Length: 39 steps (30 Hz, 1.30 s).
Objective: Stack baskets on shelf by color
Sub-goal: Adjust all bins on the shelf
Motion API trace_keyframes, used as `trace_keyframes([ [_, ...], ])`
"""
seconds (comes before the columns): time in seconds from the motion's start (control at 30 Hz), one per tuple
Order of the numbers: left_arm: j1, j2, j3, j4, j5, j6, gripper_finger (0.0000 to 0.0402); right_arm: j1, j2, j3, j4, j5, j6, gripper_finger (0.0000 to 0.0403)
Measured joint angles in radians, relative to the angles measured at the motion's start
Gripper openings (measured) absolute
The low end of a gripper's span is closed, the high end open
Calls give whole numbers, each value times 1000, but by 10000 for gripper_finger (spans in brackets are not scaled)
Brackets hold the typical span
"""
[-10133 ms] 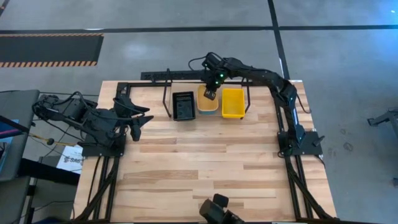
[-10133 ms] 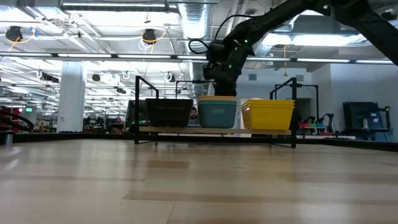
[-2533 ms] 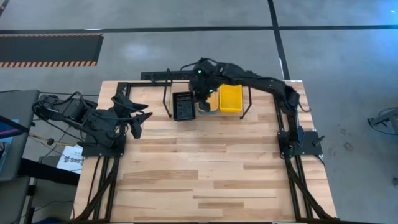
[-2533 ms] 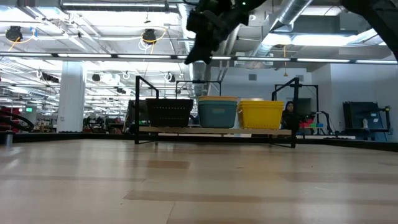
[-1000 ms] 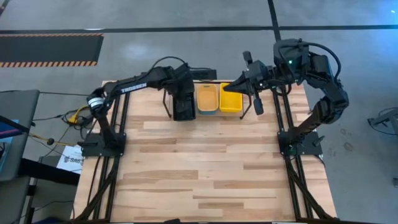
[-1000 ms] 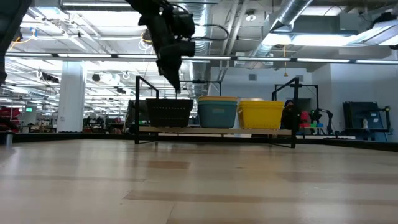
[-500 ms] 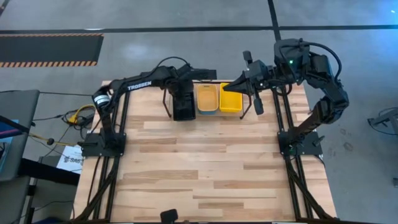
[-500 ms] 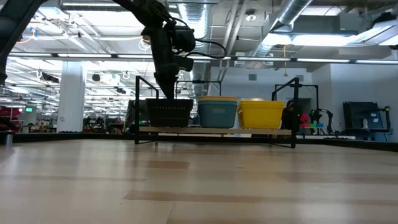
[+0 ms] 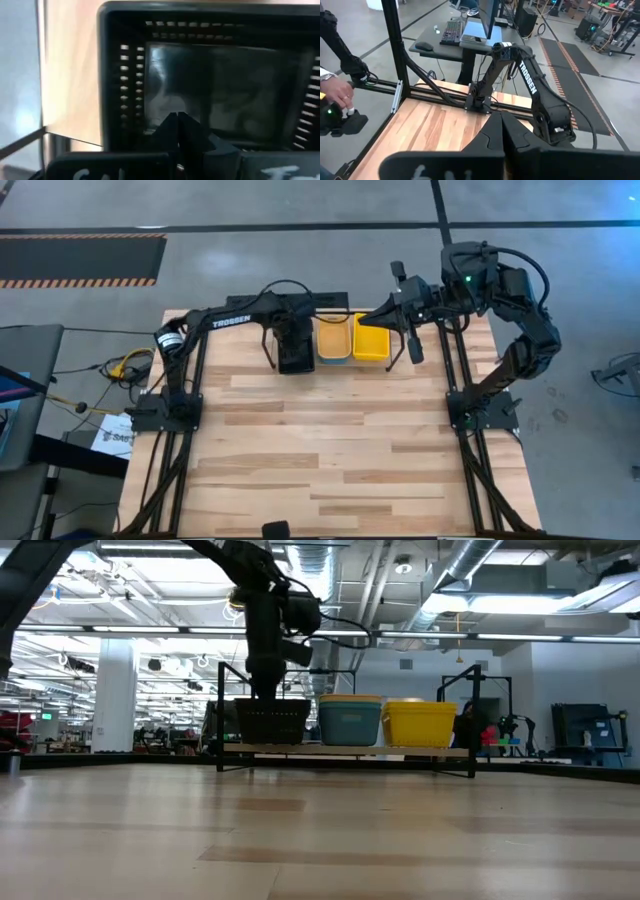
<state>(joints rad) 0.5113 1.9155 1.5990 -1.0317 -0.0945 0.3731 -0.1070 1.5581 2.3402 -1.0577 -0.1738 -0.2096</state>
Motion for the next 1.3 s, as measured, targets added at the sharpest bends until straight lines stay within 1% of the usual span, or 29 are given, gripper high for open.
trace_keyframes([
  [0.17, 5, 21, 0, 55, -75, -9, 0, 0, 0, 0, 0, 0, 0, 1],
  [0.3, 10, 17, 1, 120, -96, -6, 0, 0, 0, 0, -1, 0, 0, 1],
  [0.7, 75, 13, 2, 156, -103, 15, 0, 1, 0, 0, -2, -1, 11, 1],
  [1.13, 82, 13, 8, 266, -103, 68, 0, 1, 0, 0, -2, -2, 11, 1],
  [1.3, 83, 13, 8, 264, -98, 68, 0, 1, 0, 0, -1, -3, 11, 1],
])
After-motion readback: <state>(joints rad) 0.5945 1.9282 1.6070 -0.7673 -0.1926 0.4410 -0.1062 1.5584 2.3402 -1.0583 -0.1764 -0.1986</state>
